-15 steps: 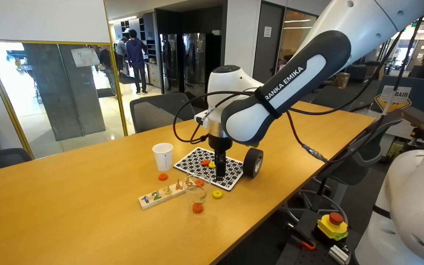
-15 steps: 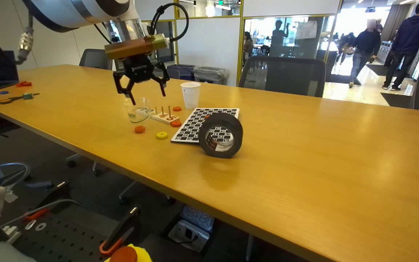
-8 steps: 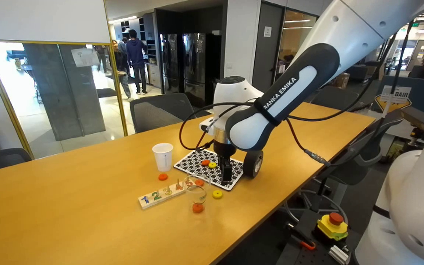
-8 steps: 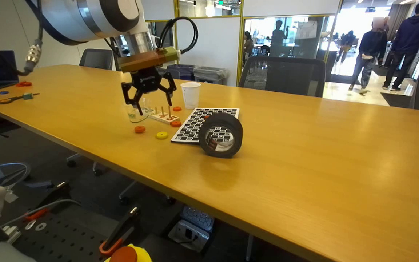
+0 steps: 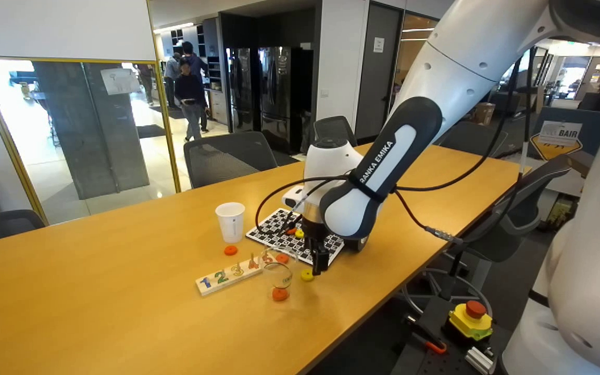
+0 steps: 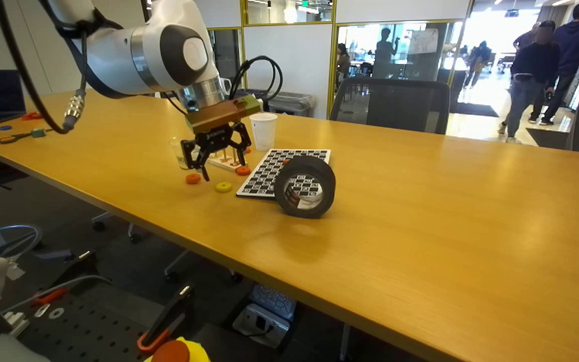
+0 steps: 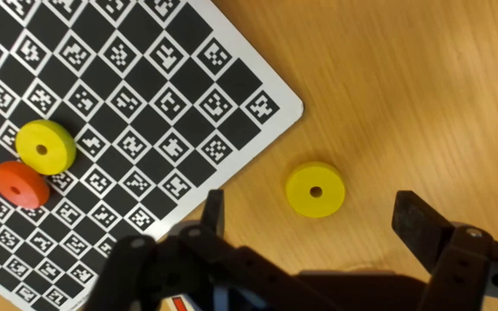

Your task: Pick up the orange objects from the table and put them in the colorless cup, then pick up the yellow objects and put them in the white cup

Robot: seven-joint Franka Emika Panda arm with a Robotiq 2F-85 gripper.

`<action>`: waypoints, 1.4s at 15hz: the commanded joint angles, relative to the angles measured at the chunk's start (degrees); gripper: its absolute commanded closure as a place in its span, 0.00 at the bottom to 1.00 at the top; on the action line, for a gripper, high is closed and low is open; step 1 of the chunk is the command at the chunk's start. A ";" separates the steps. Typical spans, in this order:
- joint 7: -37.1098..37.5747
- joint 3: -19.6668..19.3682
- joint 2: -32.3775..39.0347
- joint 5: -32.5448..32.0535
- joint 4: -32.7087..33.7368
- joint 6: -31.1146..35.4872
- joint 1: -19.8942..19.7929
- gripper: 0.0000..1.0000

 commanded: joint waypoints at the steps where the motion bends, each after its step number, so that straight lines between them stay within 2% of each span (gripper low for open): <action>1: -4.33 1.35 3.28 1.98 1.30 2.35 -1.46 0.00; 13: -17.07 5.89 7.80 11.58 4.88 0.96 -5.73 0.00; 21: -20.22 6.91 8.84 13.56 6.29 -1.03 -7.06 0.00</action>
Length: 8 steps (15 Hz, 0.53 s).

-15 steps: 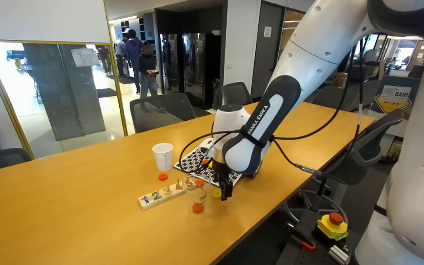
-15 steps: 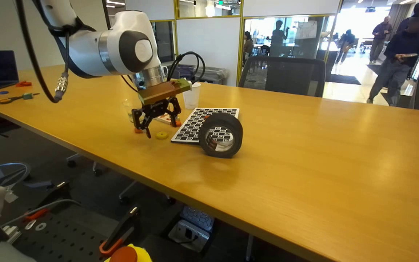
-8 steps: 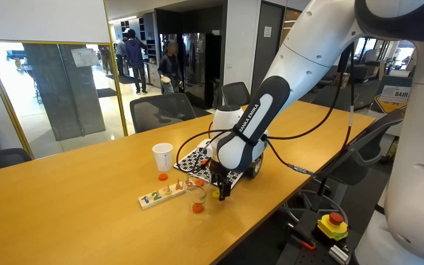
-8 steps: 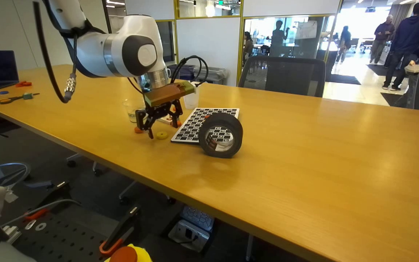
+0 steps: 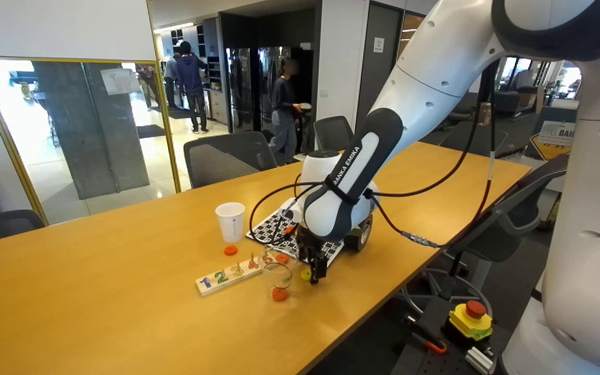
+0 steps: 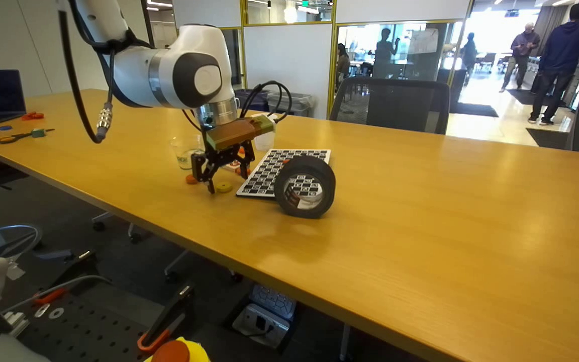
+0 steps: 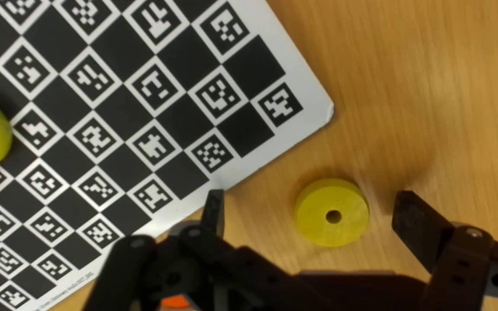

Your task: Pick up the orange objects from the table and put them in the colorless cup, then pick up the yellow objects and put them in the white cup

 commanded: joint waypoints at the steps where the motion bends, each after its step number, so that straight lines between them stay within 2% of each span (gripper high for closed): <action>1: -2.61 1.38 0.64 1.98 1.79 -1.60 -1.22 0.00; 8: -4.67 1.99 0.81 4.30 2.55 -3.93 -1.59 0.00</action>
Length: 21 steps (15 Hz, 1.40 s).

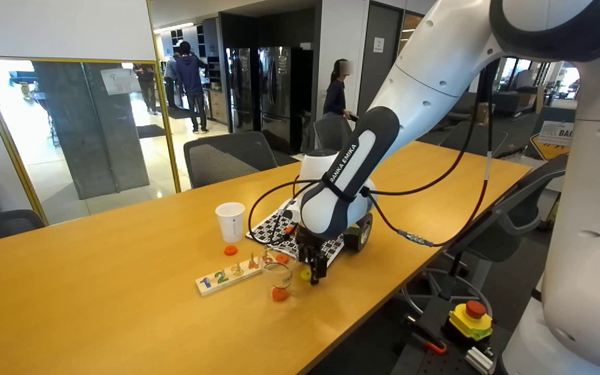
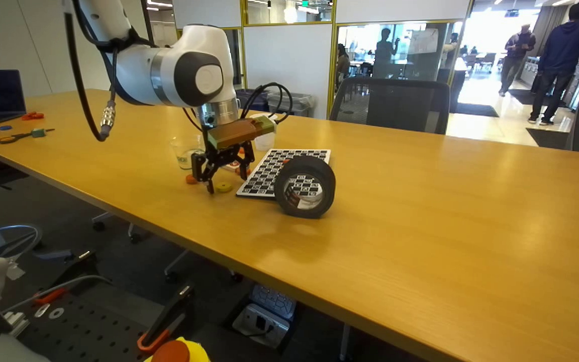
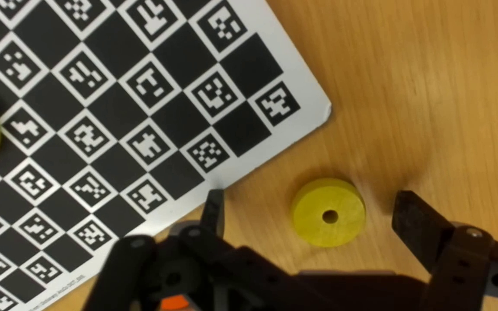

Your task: Pick up the orange objects from the table and put them in the colorless cup, then pick up the yellow objects and put them in the white cup

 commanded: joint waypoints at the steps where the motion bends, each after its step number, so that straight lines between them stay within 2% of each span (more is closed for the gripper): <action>1: -3.11 1.49 0.47 3.23 1.62 -2.12 -1.21 0.00; 9: -4.26 1.53 0.78 5.35 1.62 -2.39 -1.14 0.00; 10: -4.32 1.60 0.82 5.53 1.64 -2.36 -1.21 0.25; 11: -3.91 1.42 0.81 5.16 1.67 -2.42 -1.08 0.26; 18: -2.23 0.35 -0.94 3.64 2.98 -6.54 -0.19 0.80; 21: -0.06 -1.00 -2.89 1.09 4.75 -9.98 0.48 0.76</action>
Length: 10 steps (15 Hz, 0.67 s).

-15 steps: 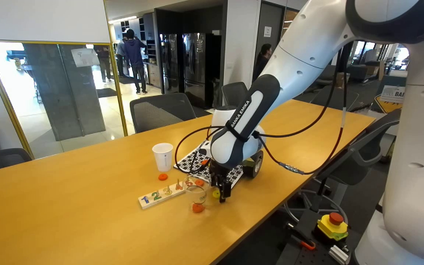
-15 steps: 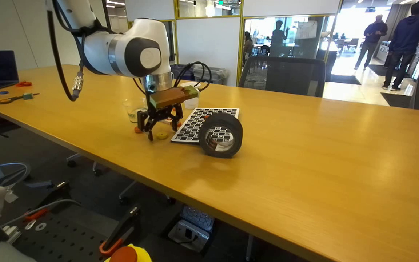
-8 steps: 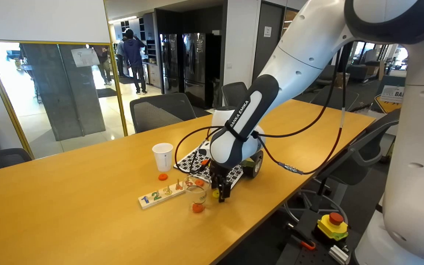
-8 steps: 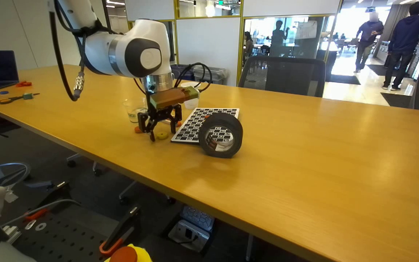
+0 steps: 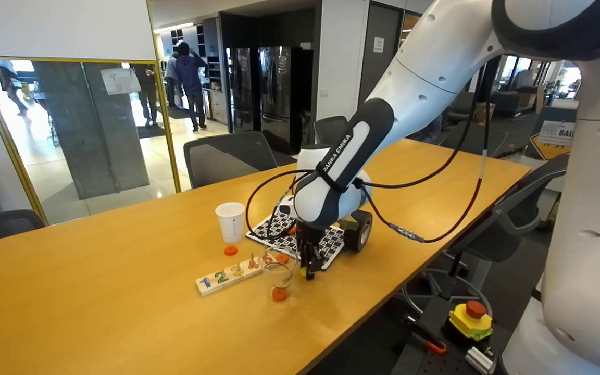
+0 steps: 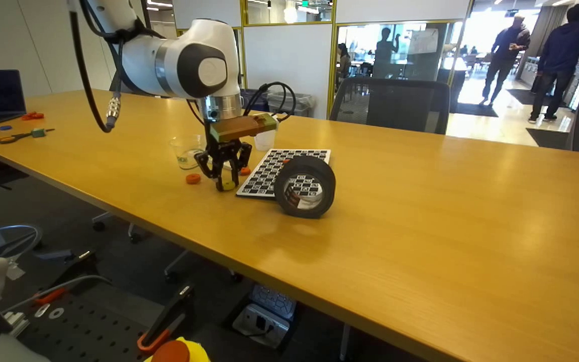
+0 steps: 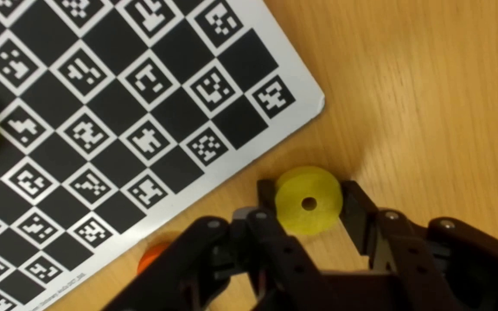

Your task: Pick up the orange objects from the table and put them in the colorless cup, then pick up the yellow objects and put them in the white cup

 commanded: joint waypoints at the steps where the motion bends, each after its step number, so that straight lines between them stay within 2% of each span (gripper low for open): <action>1: 3.24 -1.77 -3.30 -3.90 2.90 -5.10 0.93 0.76; 6: 6.15 -3.29 -6.18 -10.98 11.17 -10.22 1.59 0.76; 10: 3.98 -2.97 -0.63 -9.66 23.45 -11.95 1.64 0.77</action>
